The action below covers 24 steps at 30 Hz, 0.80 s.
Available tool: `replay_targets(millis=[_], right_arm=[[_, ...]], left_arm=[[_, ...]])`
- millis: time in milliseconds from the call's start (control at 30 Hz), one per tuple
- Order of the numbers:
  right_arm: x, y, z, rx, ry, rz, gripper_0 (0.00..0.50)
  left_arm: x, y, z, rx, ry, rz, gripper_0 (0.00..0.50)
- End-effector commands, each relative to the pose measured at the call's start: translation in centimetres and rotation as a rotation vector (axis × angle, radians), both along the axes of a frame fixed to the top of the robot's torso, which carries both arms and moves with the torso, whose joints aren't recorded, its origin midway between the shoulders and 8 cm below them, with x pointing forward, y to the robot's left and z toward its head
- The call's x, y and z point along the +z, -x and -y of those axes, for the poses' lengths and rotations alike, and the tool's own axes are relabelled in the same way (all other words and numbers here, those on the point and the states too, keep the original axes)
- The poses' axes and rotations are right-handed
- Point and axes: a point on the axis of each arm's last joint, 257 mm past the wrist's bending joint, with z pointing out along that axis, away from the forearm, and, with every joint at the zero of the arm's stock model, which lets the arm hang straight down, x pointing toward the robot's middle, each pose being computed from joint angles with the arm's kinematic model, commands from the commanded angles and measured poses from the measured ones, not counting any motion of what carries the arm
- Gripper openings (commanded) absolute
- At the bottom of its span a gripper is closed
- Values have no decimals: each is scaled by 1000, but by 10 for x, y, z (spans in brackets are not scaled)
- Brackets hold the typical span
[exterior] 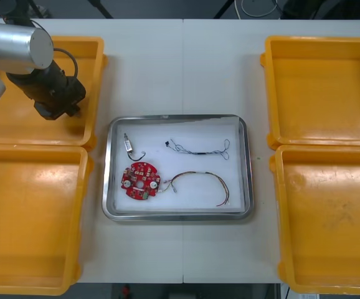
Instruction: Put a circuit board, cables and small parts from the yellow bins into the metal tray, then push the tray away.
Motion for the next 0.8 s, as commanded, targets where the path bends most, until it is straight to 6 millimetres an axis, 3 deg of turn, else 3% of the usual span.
replay_targets(millis=[33, 267, 567, 800], right_arm=[[-3, 2, -1, 12, 12, -4, 500], [-3, 1, 1, 5, 16, -2, 500], [-3, 1, 1, 4, 19, -2, 500], [-3, 1, 1, 4, 18, -2, 500]], left_arm=[[21, -14, 9, 56, 32, 44, 0], [44, -12, -1, 68, 61, 56, 0], [100, 10, -11, 26, 32, 49, 0], [136, 30, 10, -76, -31, 67, 0]])
